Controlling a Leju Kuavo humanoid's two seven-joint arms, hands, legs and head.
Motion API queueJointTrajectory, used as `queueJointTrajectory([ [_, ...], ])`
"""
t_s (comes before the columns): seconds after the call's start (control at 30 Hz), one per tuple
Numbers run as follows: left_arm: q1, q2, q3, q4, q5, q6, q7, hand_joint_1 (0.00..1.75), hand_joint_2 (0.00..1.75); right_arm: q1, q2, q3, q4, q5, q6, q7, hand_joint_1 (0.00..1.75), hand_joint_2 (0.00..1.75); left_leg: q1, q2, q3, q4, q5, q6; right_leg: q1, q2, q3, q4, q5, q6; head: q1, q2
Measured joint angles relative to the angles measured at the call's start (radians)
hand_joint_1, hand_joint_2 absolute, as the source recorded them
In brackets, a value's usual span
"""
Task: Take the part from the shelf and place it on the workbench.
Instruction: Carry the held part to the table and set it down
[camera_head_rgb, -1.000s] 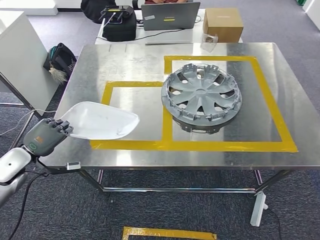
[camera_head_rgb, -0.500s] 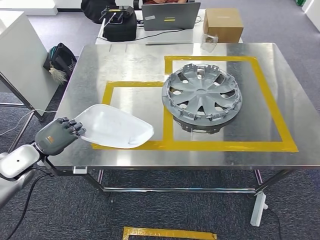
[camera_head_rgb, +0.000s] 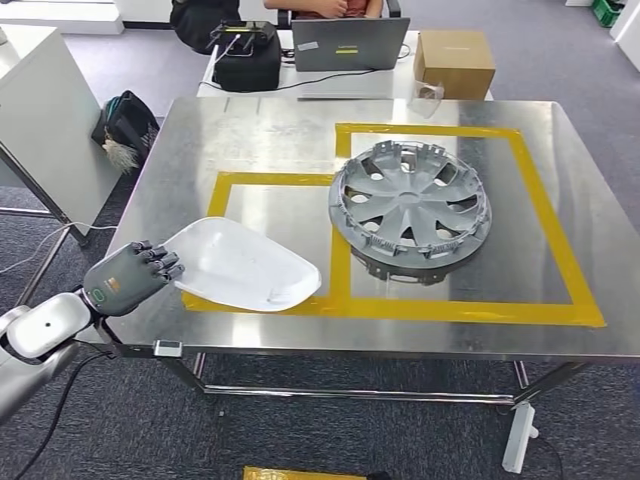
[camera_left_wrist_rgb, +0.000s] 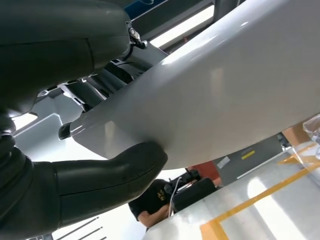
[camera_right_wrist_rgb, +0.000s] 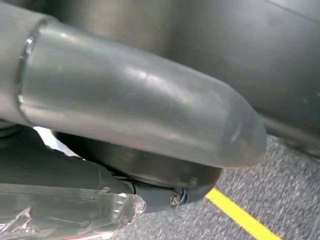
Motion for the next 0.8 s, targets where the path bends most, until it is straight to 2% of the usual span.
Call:
queueJointTrajectory([
  [0.03,-0.001,0.002,0.0,-0.001,0.002,0.0,0.002,1.75,1.75,0.001,0.0,0.0,0.0,0.0,0.0,0.0,0.0,0.0,0.0,-0.001,0.004,0.0,-0.01,-0.008,-0.001,0.001,0.019,-0.041,0.003,-0.004,0.003,0.0],
  [0.07,-0.001,0.005,-0.001,-0.002,0.003,0.0,0.004,1.75,1.75,0.003,0.001,0.001,0.0,0.0,0.001,0.0,0.0,0.0,-0.001,-0.001,0.006,-0.001,-0.017,-0.013,-0.001,0.003,0.028,-0.057,-0.009,-0.014,0.002,0.0],
  [0.1,-0.002,0.008,-0.001,-0.003,0.005,0.0,0.006,1.75,1.75,0.003,0.001,0.001,0.0,0.0,0.001,-0.002,0.0,0.0,-0.001,-0.001,0.006,-0.002,-0.02,-0.017,0.0,0.004,0.033,-0.063,-0.029,-0.028,0.001,0.0],
  [0.13,-0.002,0.011,-0.001,-0.005,0.007,0.0,0.008,1.75,1.75,0.003,0.002,0.001,-0.001,0.001,0.001,-0.004,0.0,0.0,-0.002,-0.001,0.001,0.005,-0.017,-0.022,-0.001,0.005,0.043,-0.067,-0.041,-0.04,-0.001,0.0],
  [0.17,-0.003,0.013,-0.001,-0.006,0.008,-0.001,0.01,1.75,1.75,0.004,0.002,0.002,-0.001,0.001,0.001,-0.005,0.0,0.0,-0.001,0.002,-0.014,0.035,-0.001,-0.027,-0.002,0.008,0.049,-0.068,-0.048,-0.049,-0.005,0.0],
  [0.2,-0.003,0.014,-0.001,-0.007,0.009,0.0,0.011,1.75,1.75,0.005,0.002,0.002,-0.001,0.001,0.002,-0.005,0.0,0.0,-0.001,0.004,-0.045,0.089,0.023,-0.034,-0.003,0.009,0.061,-0.072,-0.057,-0.055,-0.006,0.0],
  [0.23,-0.002,0.014,-0.002,-0.008,0.01,-0.001,0.012,1.75,1.75,0.007,0.002,0.002,-0.001,0.001,0.002,-0.003,0.0,0.0,0.0,0.007,-0.091,0.161,0.039,-0.043,-0.005,0.011,0.078,-0.08,-0.066,-0.061,-0.008,0.0],
  [0.27,0.002,0.013,-0.003,-0.008,0.011,-0.001,0.013,1.75,1.75,0.013,0.002,0.003,0.0,0.002,0.002,-0.002,0.0,0.0,0.0,0.01,-0.142,0.232,0.039,-0.049,-0.007,0.011,0.1,-0.091,-0.076,-0.065,-0.009,0.0],
  [0.3,0.008,0.012,-0.006,-0.008,0.011,-0.001,0.013,1.75,1.75,0.019,0.002,0.003,0.001,0.002,0.001,-0.002,0.0,0.0,0.001,0.012,-0.186,0.283,0.01,-0.052,-0.008,0.011,0.125,-0.104,-0.088,-0.068,-0.01,0.0],
  [0.33,0.014,0.011,-0.009,-0.008,0.012,-0.001,0.014,1.75,1.75,0.024,0.002,0.003,0.001,0.002,0.001,-0.002,0.0,0.0,0.001,0.012,-0.222,0.308,-0.036,-0.052,-0.009,0.012,0.153,-0.117,-0.098,-0.069,-0.01,0.0],
  [0.37,0.018,0.01,-0.011,-0.008,0.012,-0.002,0.014,1.75,1.75,0.028,0.002,0.003,0.002,0.002,0.001,-0.002,0.0,0.0,0.0,0.013,-0.25,0.31,-0.082,-0.05,-0.01,0.013,0.183,-0.131,-0.109,-0.07,-0.011,0.0],
  [0.4,0.02,0.01,-0.013,-0.008,0.014,-0.002,0.014,1.75,1.75,0.03,0.002,0.003,0.002,0.003,0.001,0.003,0.0,0.0,-0.001,0.013,-0.27,0.29,-0.111,-0.045,-0.01,0.015,0.214,-0.144,-0.121,-0.069,-0.012,0.0],
  [0.43,0.021,0.012,-0.014,-0.008,0.017,-0.002,0.015,1.75,1.75,0.03,0.002,0.003,0.002,0.003,0.001,0.01,0.0,0.0,-0.003,0.013,-0.283,0.252,-0.107,-0.039,-0.01,0.017,0.244,-0.156,-0.133,-0.068,-0.012,0.0],
  [0.47,0.022,0.014,-0.014,-0.007,0.021,-0.003,0.016,1.75,1.75,0.032,0.002,0.004,0.002,0.003,0.001,0.021,0.0,0.0,-0.007,0.013,-0.292,0.196,-0.049,-0.03,-0.009,0.019,0.27,-0.166,-0.147,-0.065,-0.013,0.0],
  [0.53,0.03,0.017,-0.014,-0.007,0.029,-0.008,0.021,1.75,1.75,0.035,0.002,0.004,0.002,0.003,0.001,0.04,0.0,0.0,-0.017,0.013,-0.301,0.058,0.162,-0.014,-0.004,0.023,0.308,-0.169,-0.182,-0.055,-0.017,0.0],
  [0.57,0.035,0.019,-0.014,-0.006,0.033,-0.01,0.024,1.75,1.75,0.035,0.002,0.005,0.002,0.003,0.001,0.045,0.0,0.0,-0.019,0.013,-0.303,0.015,0.246,-0.013,-0.001,0.025,0.319,-0.169,-0.204,-0.053,-0.017,0.0],
  [0.6,0.04,0.02,-0.013,-0.006,0.036,-0.013,0.026,1.75,1.75,0.032,0.002,0.005,0.002,0.003,0.002,0.051,0.0,0.0,-0.02,0.012,-0.304,-0.004,0.285,-0.014,0.003,0.025,0.331,-0.17,-0.224,-0.052,-0.017,0.0],
  [0.67,0.041,0.022,-0.006,-0.006,0.04,-0.013,0.029,1.75,1.75,0.021,0.002,0.006,0.001,0.003,0.002,0.082,0.0,0.0,-0.016,0.008,-0.298,0.012,0.268,-0.016,0.005,0.023,0.353,-0.177,-0.255,-0.053,-0.014,0.0],
  [0.7,0.039,0.023,-0.001,-0.006,0.041,-0.013,0.03,1.75,1.75,0.016,0.003,0.006,0.0,0.003,0.002,0.107,0.0,0.0,-0.014,0.007,-0.292,0.018,0.256,-0.011,0.006,0.018,0.354,-0.161,-0.269,-0.05,-0.013,0.0],
  [0.73,0.036,0.023,0.003,-0.007,0.042,-0.012,0.033,1.75,1.75,0.011,0.003,0.006,-0.001,0.003,0.002,0.128,0.0,0.0,-0.013,0.006,-0.283,0.02,0.246,-0.004,0.007,0.012,0.338,-0.121,-0.291,-0.046,-0.011,0.0],
  [0.77,0.036,0.023,0.006,-0.007,0.04,-0.009,0.037,1.75,1.75,0.008,0.003,0.006,-0.001,0.004,0.002,0.14,0.0,0.0,-0.013,0.006,-0.272,0.02,0.234,0.001,0.008,0.006,0.303,-0.055,-0.32,-0.043,-0.01,0.0],
  [0.8,0.038,0.022,0.006,-0.006,0.036,-0.005,0.043,1.75,1.75,0.007,0.003,0.006,-0.002,0.004,0.002,0.141,0.0,0.0,-0.013,0.006,-0.261,0.02,0.223,0.006,0.01,0.002,0.253,0.028,-0.351,-0.041,-0.008,0.0],
])
